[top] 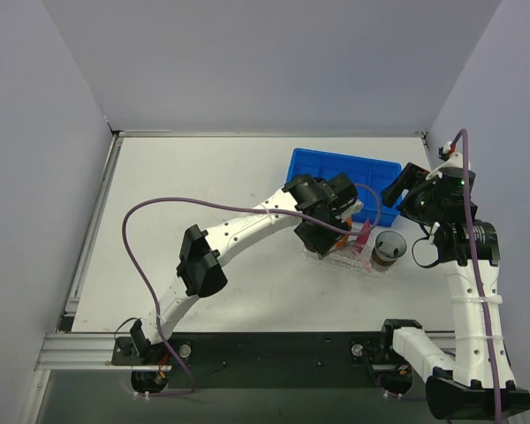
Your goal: Prepare toiletry sets of a toothbrush and toothpaste on the tray
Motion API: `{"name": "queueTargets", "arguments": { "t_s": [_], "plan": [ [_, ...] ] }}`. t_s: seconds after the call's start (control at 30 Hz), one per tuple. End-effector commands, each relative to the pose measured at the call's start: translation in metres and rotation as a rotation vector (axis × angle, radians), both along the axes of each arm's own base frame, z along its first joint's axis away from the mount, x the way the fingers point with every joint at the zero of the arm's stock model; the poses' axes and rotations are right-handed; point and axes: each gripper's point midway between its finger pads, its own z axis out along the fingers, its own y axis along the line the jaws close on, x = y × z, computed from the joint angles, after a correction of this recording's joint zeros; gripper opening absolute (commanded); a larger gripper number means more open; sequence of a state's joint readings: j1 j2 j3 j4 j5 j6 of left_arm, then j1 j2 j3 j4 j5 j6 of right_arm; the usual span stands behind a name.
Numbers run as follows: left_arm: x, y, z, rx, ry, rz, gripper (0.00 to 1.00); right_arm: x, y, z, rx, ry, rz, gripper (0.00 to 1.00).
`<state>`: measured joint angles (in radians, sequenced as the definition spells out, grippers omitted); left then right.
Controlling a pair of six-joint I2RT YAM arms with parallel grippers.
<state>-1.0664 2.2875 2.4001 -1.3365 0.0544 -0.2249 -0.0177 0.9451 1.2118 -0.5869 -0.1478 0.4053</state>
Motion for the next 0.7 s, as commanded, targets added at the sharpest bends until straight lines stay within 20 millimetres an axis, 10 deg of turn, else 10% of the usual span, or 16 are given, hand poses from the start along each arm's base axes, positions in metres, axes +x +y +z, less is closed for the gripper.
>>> {"name": "queueTargets", "arguments": {
  "t_s": [0.0,0.43,0.67],
  "plan": [
    [0.012,-0.006,0.047,-0.116,-0.120,0.015,0.63,0.000,-0.006,0.006,-0.036,-0.030,-0.014,0.66],
    [0.051,0.025,0.095,-0.298,-0.333,0.241,0.72,-0.010,-0.022,0.018,-0.090,-0.053,-0.061,0.70],
    [0.090,0.108,0.140,-0.593,-0.406,0.616,0.72,-0.024,-0.035,0.046,-0.180,-0.118,-0.092,0.70]
  ]
}}
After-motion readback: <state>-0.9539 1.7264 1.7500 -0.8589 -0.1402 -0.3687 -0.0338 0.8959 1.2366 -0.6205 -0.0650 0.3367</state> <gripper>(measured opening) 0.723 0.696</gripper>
